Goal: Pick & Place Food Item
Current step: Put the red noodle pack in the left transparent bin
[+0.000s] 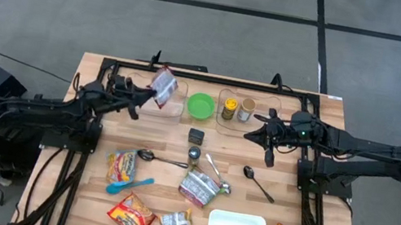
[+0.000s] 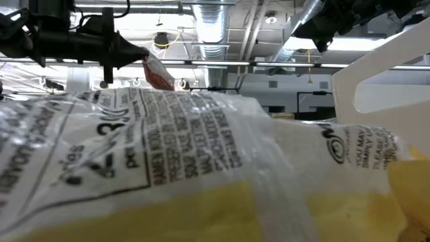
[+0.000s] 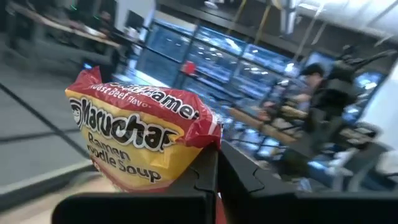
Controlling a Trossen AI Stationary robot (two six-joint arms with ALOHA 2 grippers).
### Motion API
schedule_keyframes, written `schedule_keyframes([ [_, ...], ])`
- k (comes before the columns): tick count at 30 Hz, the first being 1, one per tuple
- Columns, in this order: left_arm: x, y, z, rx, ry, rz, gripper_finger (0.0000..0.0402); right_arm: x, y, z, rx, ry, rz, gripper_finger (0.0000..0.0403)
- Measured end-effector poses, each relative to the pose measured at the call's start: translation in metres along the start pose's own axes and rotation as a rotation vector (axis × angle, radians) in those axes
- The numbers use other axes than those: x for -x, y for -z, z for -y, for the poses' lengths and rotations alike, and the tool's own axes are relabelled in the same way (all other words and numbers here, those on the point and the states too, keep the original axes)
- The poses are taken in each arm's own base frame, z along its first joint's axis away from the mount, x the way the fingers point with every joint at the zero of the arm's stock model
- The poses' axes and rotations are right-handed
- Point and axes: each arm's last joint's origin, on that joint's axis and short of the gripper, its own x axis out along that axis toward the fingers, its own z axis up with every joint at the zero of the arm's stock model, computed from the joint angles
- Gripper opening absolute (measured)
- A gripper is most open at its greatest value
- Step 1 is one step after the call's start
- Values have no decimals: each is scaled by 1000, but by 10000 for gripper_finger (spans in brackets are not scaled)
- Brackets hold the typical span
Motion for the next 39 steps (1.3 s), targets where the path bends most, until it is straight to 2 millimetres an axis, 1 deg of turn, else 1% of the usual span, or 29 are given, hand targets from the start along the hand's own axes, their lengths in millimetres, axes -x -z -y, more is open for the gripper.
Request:
schedule_keyframes([
  [7, 1, 12, -6, -129, -70, -123, 0, 0, 0, 0, 17, 0, -1, 5],
  [11, 2, 17, -11, -180, -161, -163, 0, 0, 0, 0, 17, 0, -1, 5],
  [18, -6, 31, -15, -204, -212, -241, 0, 0, 0, 0, 21, 0, 0, 5],
  [26, -20, 38, -17, -200, -233, -168, 0, 0, 0, 0, 28, 0, 0, 5],
  [33, -28, 54, -25, -213, -298, -200, 0, 0, 0, 0, 28, 0, 0, 5],
  [39, -32, 59, -26, -188, -300, -186, 0, 0, 0, 0, 27, 0, 0, 5],
])
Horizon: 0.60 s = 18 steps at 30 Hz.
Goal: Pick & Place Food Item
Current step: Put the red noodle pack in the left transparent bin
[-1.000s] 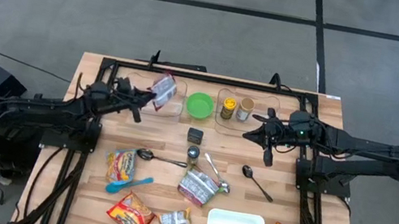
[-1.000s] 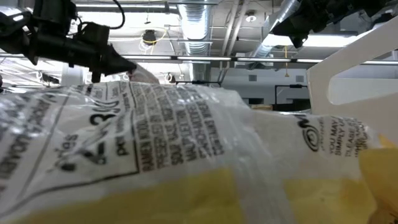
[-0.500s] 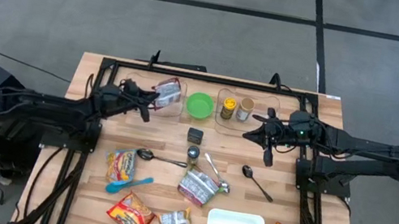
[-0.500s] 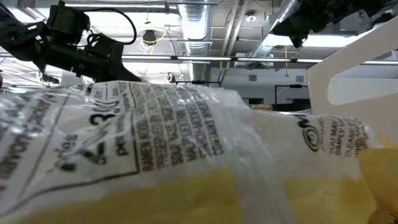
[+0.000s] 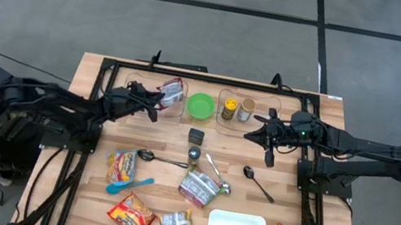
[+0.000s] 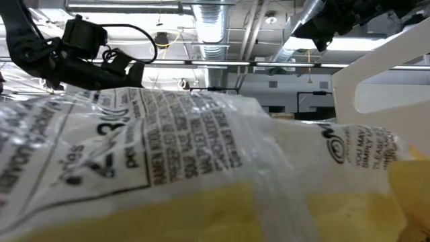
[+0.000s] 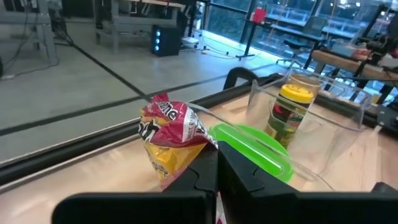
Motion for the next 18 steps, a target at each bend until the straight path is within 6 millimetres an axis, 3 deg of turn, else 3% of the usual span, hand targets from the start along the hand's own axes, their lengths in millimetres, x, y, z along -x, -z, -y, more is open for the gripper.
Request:
schedule_keyframes([
  [18, -3, 8, 1, -2, 46, -59, 0, 0, 0, 0, -3, 0, 0, 5],
])
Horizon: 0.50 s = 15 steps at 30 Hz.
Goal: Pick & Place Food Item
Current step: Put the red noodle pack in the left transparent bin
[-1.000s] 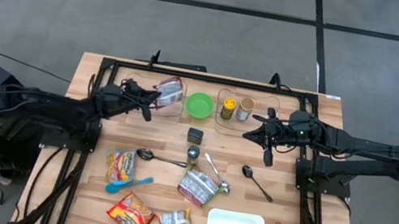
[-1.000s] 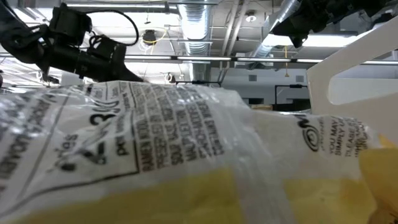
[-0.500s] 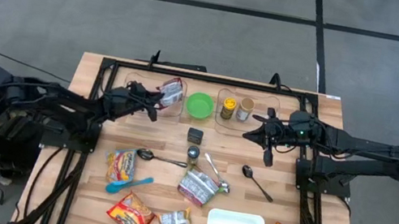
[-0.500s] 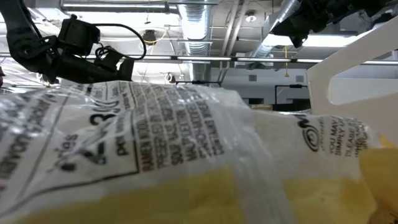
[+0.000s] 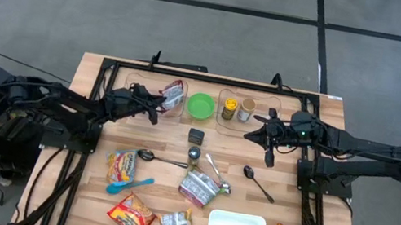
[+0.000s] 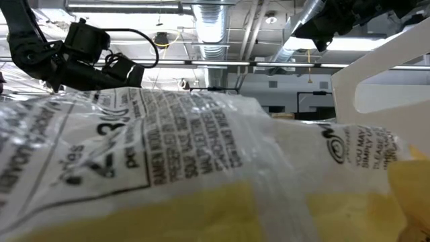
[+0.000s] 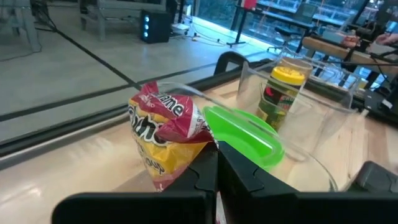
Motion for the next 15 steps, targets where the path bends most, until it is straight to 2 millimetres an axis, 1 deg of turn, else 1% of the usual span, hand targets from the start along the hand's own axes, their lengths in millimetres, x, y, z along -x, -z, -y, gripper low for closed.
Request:
schedule_keyframes([
  [3, 0, 0, 0, -1, 2, -5, 0, 0, 0, 0, 0, 0, 0, 5],
  [10, 0, 1, 3, 0, 101, -30, 0, 0, 0, 0, 0, 0, 0, 5],
  [15, 0, 1, 3, 0, 106, -31, 10, 0, 0, 0, 0, 0, -1, 5],
])
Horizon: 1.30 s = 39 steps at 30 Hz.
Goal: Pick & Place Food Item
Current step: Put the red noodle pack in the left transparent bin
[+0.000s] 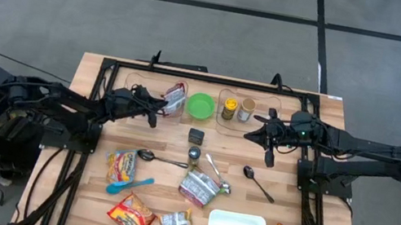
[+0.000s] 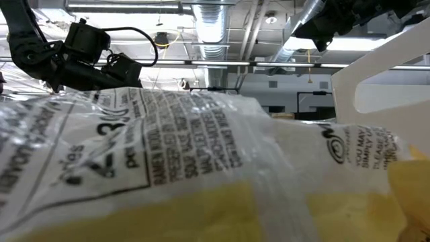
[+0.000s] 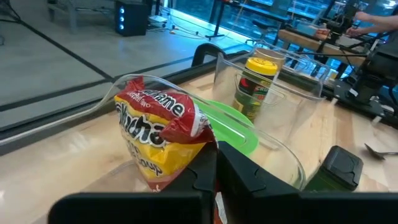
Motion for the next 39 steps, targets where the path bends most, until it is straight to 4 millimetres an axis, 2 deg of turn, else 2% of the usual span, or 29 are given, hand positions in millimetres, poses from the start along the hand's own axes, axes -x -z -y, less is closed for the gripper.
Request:
schedule_keyframes([
  [12, 0, 1, 3, 0, 100, -26, 89, 0, 0, 0, 0, 0, 0, 5],
  [22, 0, 1, 4, 0, 127, -34, 95, 0, 1, 0, -2, 0, -15, 5],
  [30, 1, 8, 3, -5, 165, -113, 98, 0, 1, 0, -1, 0, -15, 5],
  [39, 2, 5, 4, -2, 166, -101, 140, 0, 1, 0, -1, 0, -15, 5],
])
